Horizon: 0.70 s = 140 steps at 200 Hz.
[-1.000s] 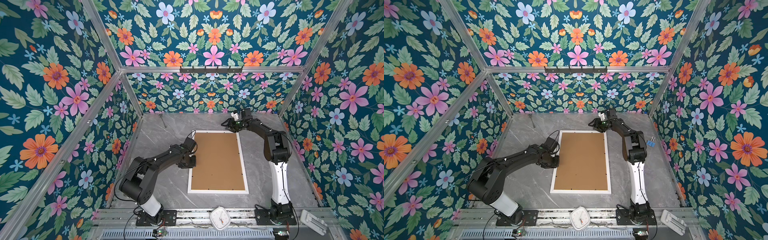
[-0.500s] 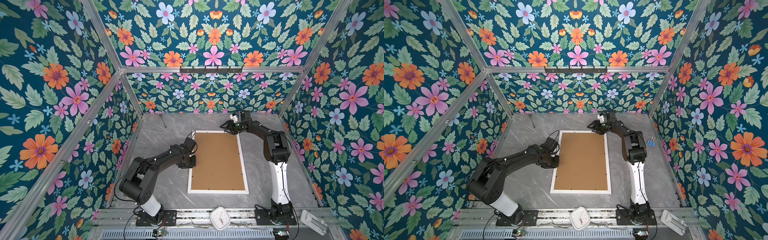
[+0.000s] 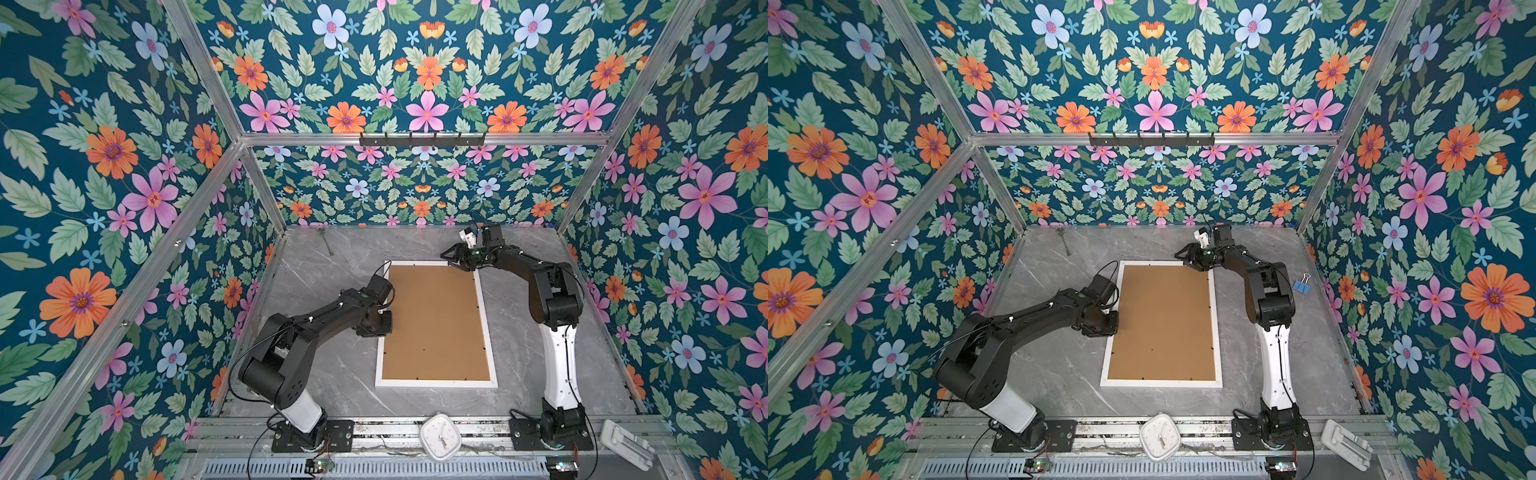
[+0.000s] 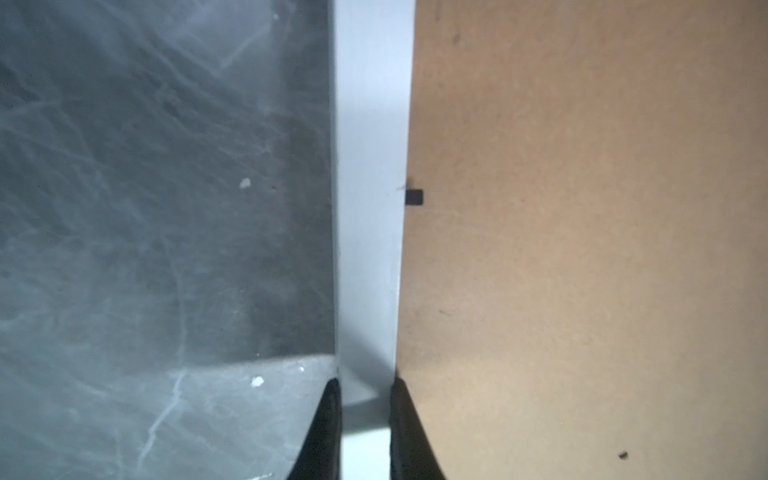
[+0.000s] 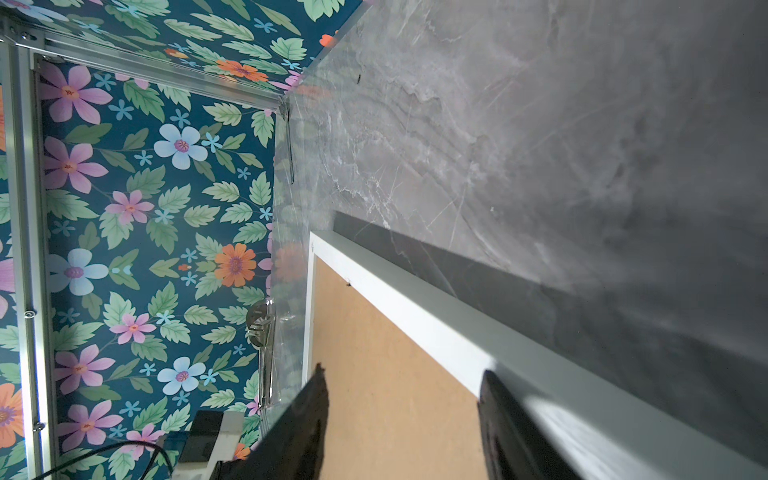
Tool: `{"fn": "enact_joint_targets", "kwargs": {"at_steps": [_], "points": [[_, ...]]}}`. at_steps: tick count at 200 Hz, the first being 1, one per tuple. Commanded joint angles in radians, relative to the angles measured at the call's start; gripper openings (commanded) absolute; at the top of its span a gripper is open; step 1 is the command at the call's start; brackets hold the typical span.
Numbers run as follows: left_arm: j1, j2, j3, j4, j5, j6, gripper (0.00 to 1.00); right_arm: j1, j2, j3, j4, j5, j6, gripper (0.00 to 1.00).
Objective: Put the photo into the frame
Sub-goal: 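Pinch the far frame edge with the right gripper while left holds side edge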
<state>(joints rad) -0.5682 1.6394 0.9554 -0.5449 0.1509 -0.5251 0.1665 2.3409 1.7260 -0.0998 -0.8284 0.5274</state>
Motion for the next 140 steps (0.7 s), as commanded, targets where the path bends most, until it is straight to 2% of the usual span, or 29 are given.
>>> {"fn": "enact_joint_targets", "kwargs": {"at_steps": [1, 140], "points": [[-0.002, 0.022, -0.007, 0.002, 0.012, -0.029, 0.09, 0.004, 0.000, -0.014, -0.095, 0.023, -0.002, 0.59], [-0.003, 0.040, 0.006, 0.003, 0.018, -0.029, 0.08, 0.007, -0.006, -0.036, -0.179, 0.040, -0.037, 0.58]]}}
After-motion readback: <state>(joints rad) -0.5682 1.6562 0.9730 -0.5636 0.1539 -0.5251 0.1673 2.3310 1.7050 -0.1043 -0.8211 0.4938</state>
